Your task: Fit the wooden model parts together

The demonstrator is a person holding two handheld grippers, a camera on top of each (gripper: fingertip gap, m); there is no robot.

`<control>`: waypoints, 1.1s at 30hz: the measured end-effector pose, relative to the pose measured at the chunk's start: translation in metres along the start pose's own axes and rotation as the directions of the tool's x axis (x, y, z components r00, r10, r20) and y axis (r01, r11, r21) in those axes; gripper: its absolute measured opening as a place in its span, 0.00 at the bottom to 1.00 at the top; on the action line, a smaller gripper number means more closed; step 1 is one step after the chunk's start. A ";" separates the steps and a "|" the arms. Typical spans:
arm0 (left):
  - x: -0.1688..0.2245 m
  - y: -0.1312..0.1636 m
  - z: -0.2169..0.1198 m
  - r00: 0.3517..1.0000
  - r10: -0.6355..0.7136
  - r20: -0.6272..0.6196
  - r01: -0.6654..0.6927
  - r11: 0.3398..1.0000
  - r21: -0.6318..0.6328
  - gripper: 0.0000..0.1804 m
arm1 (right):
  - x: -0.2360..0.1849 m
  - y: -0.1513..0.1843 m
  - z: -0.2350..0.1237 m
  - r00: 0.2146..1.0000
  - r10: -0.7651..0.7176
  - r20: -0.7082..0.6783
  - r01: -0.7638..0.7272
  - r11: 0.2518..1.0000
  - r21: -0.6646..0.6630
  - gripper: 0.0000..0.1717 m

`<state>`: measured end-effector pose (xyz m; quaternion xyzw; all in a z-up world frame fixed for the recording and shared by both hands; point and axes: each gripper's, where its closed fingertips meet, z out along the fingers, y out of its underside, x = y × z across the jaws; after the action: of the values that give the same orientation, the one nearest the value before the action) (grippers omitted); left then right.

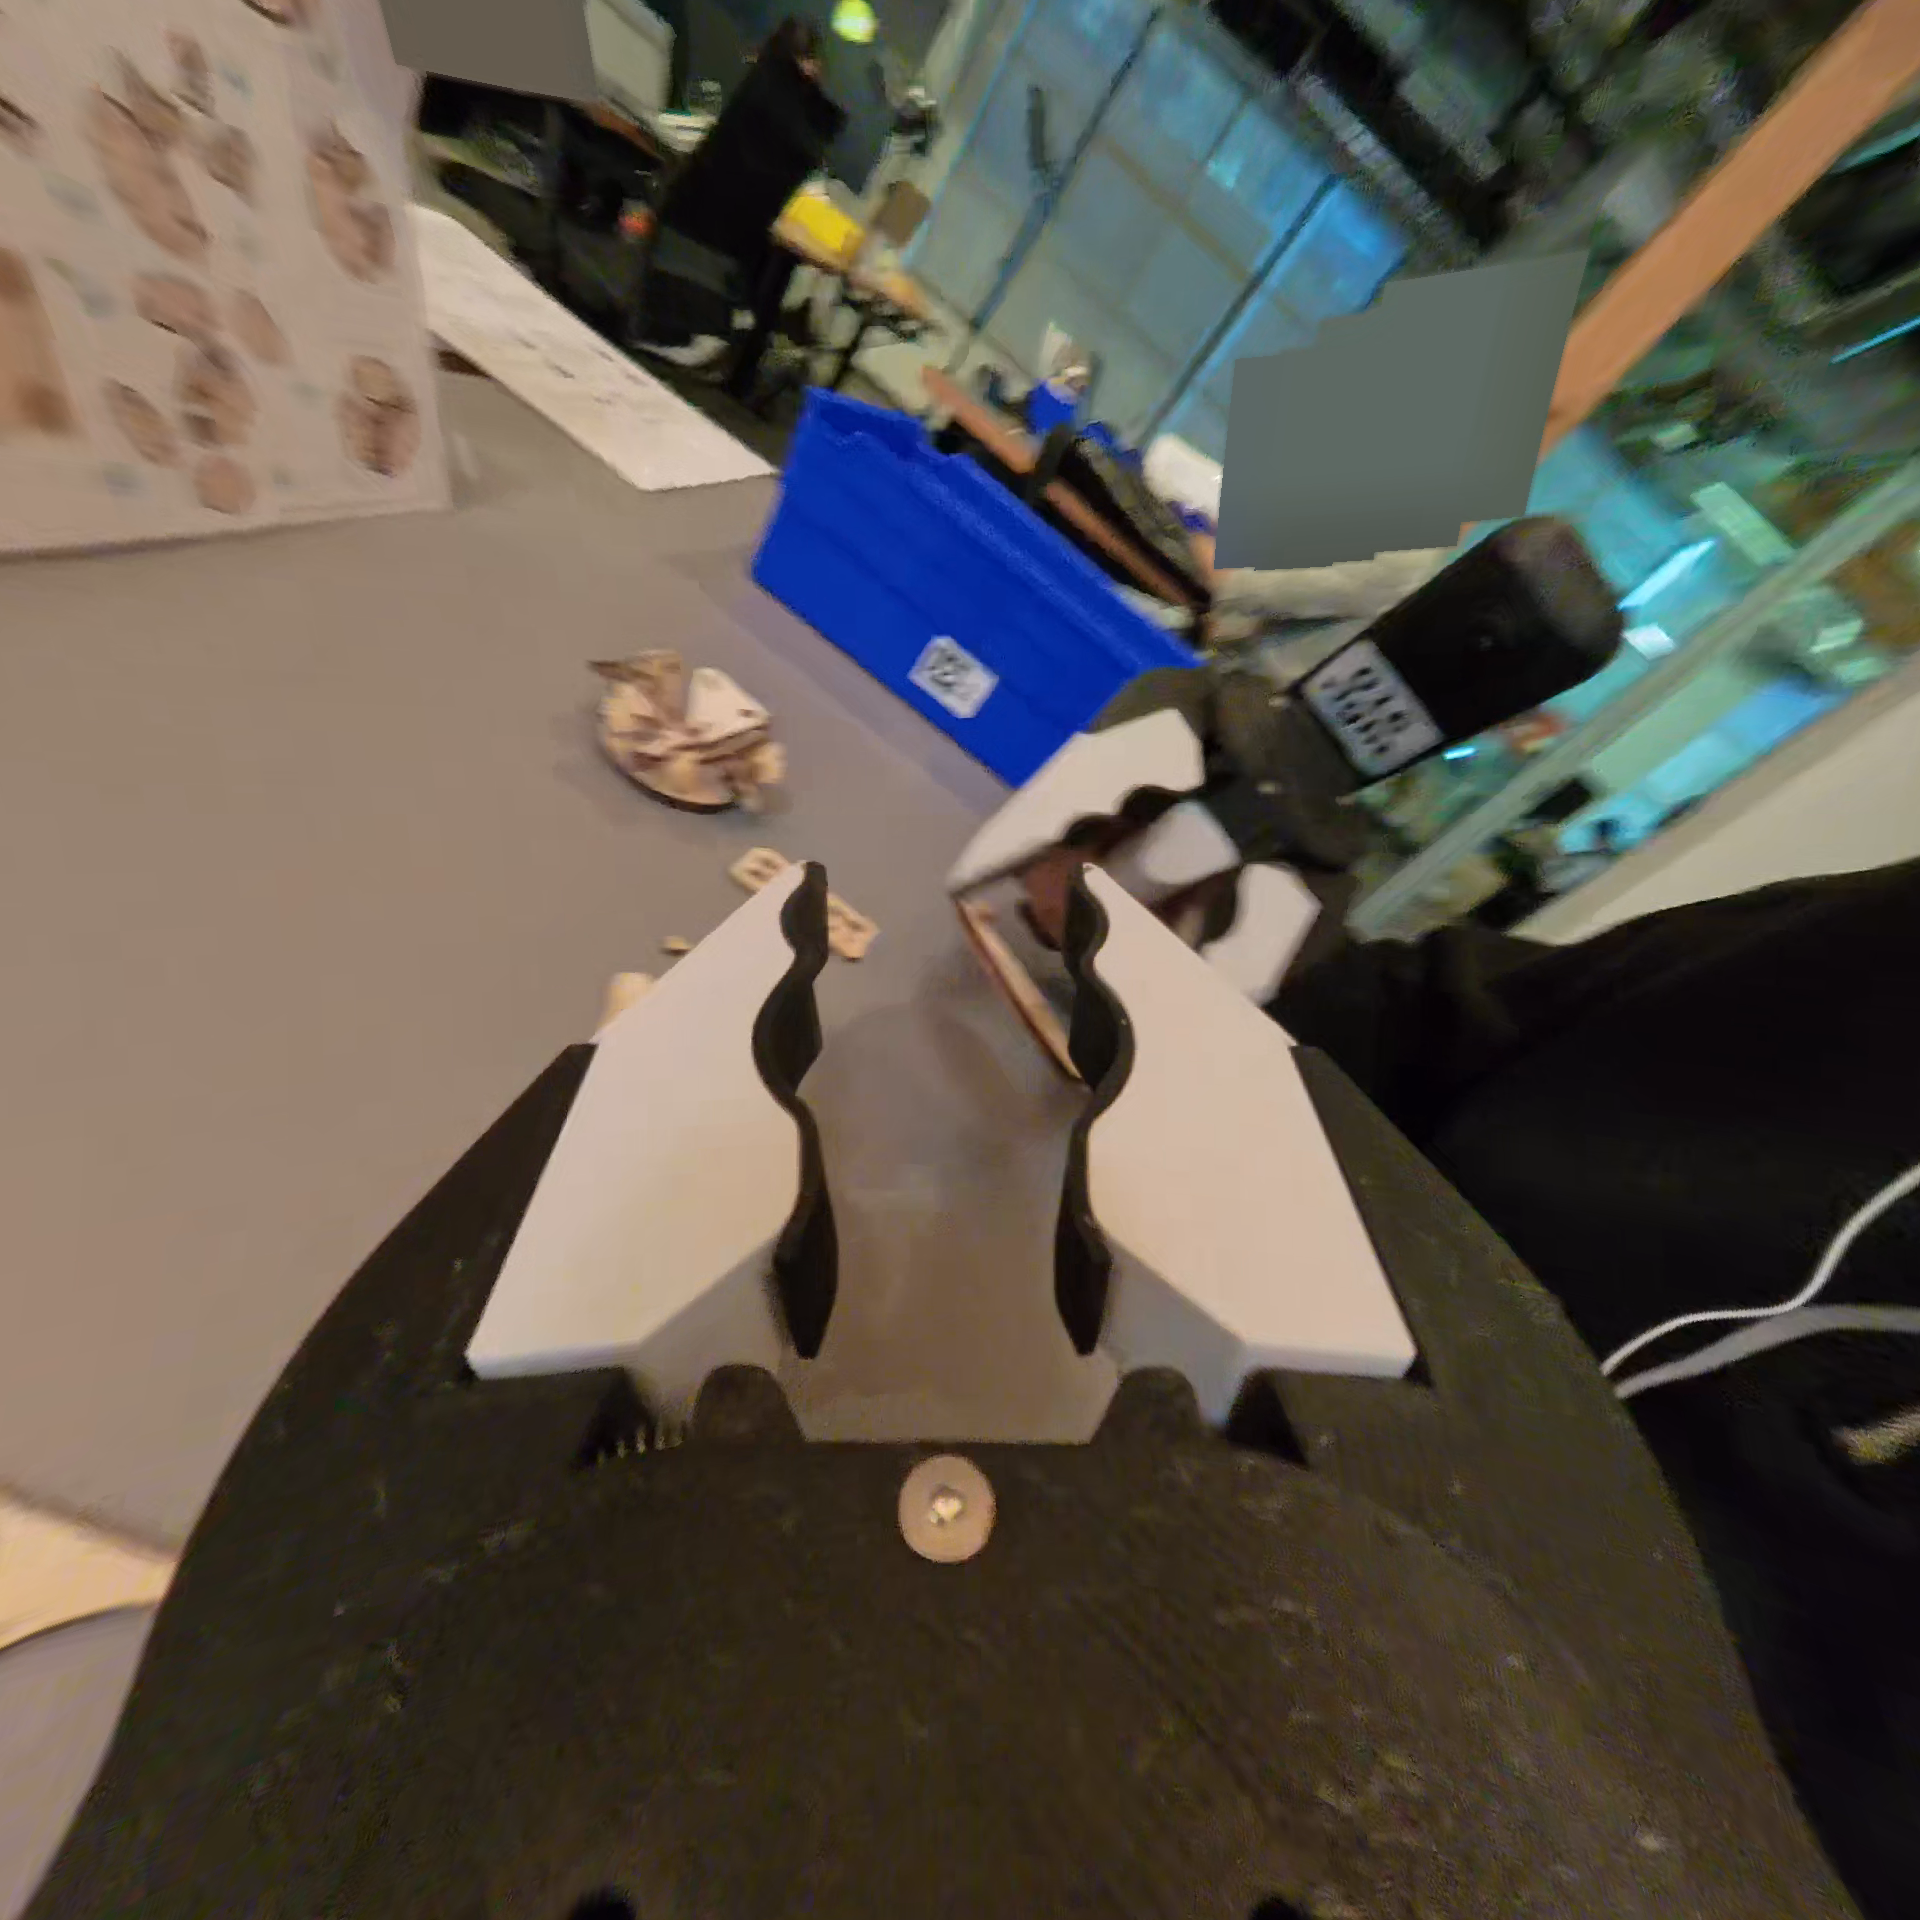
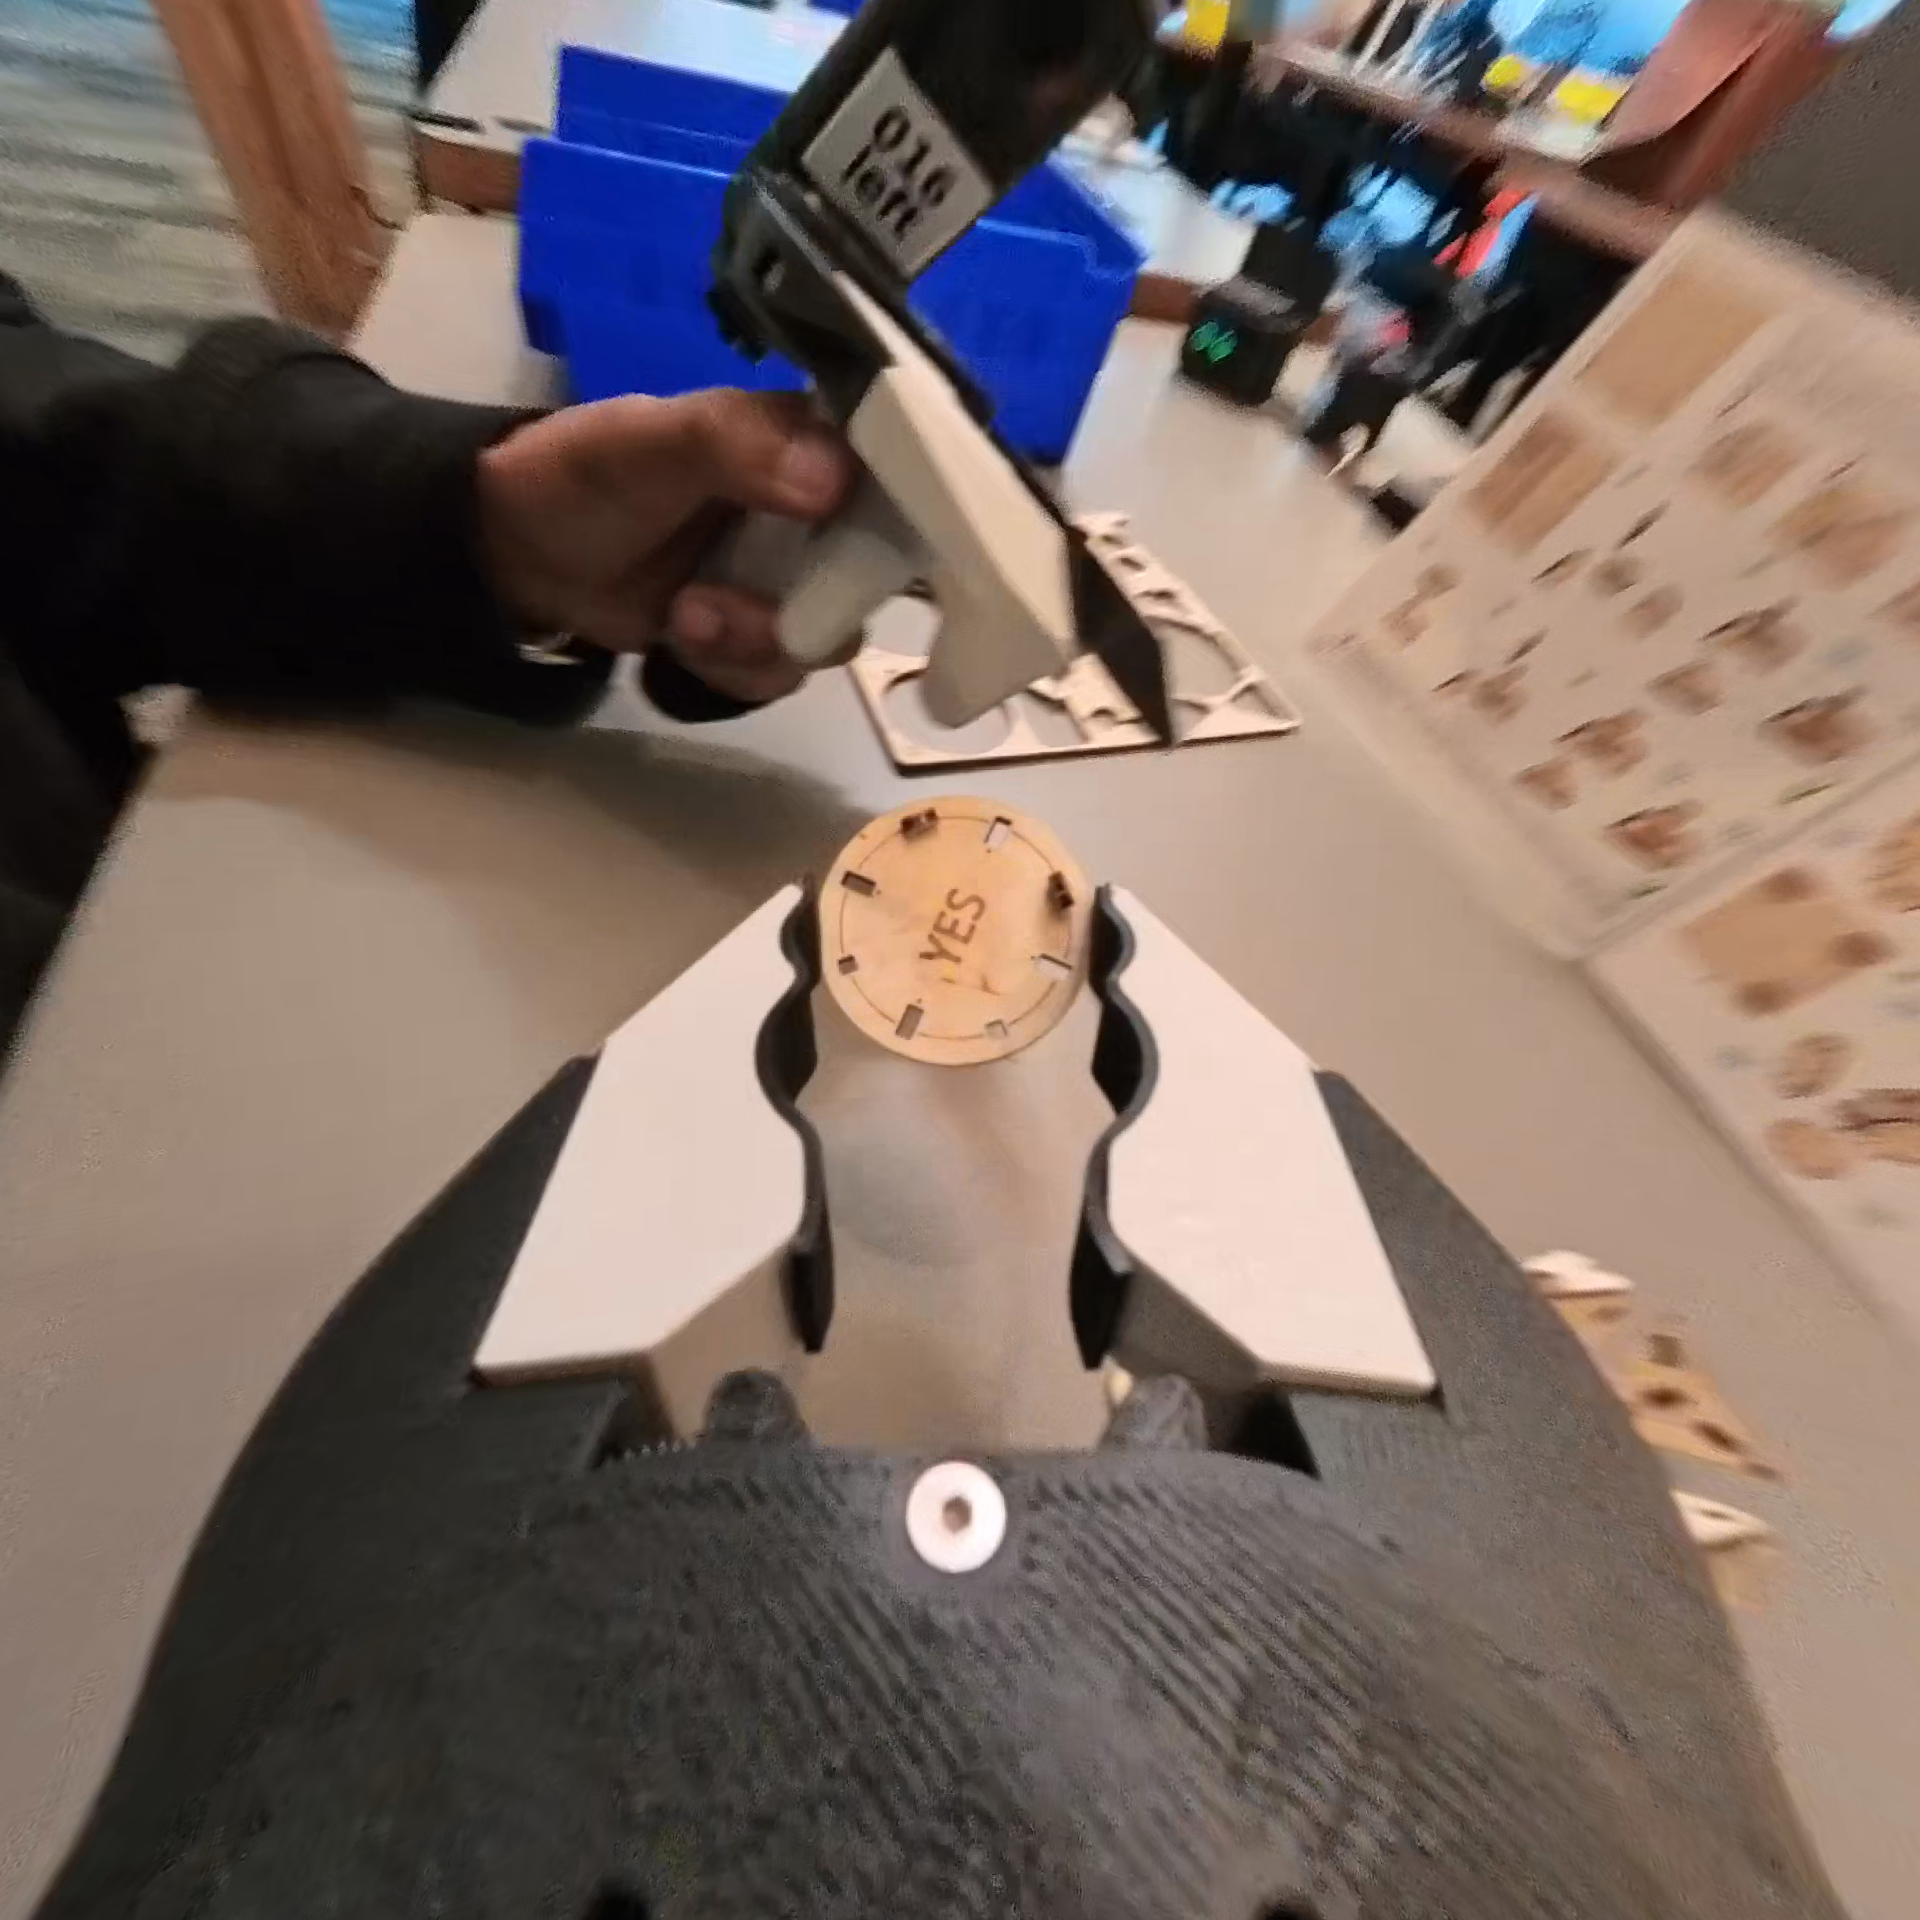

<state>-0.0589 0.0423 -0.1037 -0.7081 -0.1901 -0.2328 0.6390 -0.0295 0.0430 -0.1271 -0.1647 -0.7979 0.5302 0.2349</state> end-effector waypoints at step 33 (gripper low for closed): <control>0.038 0.051 0.017 0.977 0.029 -0.210 -0.083 0.964 -0.252 0.00 | -0.013 -0.006 -0.022 0.983 0.027 0.183 -0.059 0.983 0.173 0.13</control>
<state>0.0026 0.0526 -0.1254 -0.7631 -0.0710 -0.3089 0.5632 -0.0064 0.0513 -0.1167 -0.1117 -0.7616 0.6168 0.1642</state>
